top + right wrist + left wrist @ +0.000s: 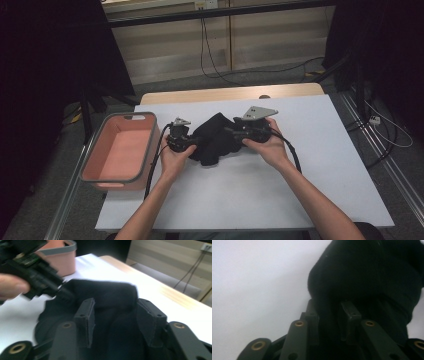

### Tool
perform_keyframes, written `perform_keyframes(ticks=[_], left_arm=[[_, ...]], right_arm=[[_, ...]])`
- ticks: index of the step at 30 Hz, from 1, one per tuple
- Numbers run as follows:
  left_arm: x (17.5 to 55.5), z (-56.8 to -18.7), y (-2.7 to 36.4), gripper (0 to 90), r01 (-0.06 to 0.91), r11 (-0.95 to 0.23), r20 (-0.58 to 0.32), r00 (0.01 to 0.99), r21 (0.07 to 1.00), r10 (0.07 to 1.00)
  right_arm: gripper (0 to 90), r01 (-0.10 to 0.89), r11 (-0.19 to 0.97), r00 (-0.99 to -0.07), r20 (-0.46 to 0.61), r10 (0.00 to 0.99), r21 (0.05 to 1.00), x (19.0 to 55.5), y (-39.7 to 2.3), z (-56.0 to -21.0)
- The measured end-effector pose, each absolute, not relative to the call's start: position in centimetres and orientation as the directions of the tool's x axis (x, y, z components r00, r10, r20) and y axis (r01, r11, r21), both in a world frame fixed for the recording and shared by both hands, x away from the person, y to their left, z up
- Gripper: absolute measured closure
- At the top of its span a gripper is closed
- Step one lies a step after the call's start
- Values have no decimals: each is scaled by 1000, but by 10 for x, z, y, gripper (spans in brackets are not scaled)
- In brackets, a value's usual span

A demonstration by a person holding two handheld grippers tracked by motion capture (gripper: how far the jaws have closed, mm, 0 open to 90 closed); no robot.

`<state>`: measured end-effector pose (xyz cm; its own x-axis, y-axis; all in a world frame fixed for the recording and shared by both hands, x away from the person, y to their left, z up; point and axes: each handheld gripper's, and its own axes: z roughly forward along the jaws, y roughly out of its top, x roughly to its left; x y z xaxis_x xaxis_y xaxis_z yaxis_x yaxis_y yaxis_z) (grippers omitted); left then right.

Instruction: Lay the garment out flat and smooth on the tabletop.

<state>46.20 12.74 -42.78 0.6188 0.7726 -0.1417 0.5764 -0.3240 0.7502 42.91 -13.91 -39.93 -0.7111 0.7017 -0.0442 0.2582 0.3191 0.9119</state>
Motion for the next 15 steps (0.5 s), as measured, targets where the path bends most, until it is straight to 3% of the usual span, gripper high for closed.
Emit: perform_keyframes(ticks=[2,6,11,15], left_arm=[[456,-421,127,530,555,-315,-146,633,770,760],[434,-407,124,399,466,-325,-95,677,823,730],[414,-392,122,399,373,-344,-26,711,862,703],[409,-388,125,451,377,-345,-54,739,860,672]], right_arm=[[563,257,330,-742,-33,669,908,420,-141,-404],[588,276,388,-770,-39,637,879,412,-140,-415],[555,313,439,-774,-42,632,842,412,-136,-434],[487,318,463,-772,-57,633,827,417,-131,-443]])
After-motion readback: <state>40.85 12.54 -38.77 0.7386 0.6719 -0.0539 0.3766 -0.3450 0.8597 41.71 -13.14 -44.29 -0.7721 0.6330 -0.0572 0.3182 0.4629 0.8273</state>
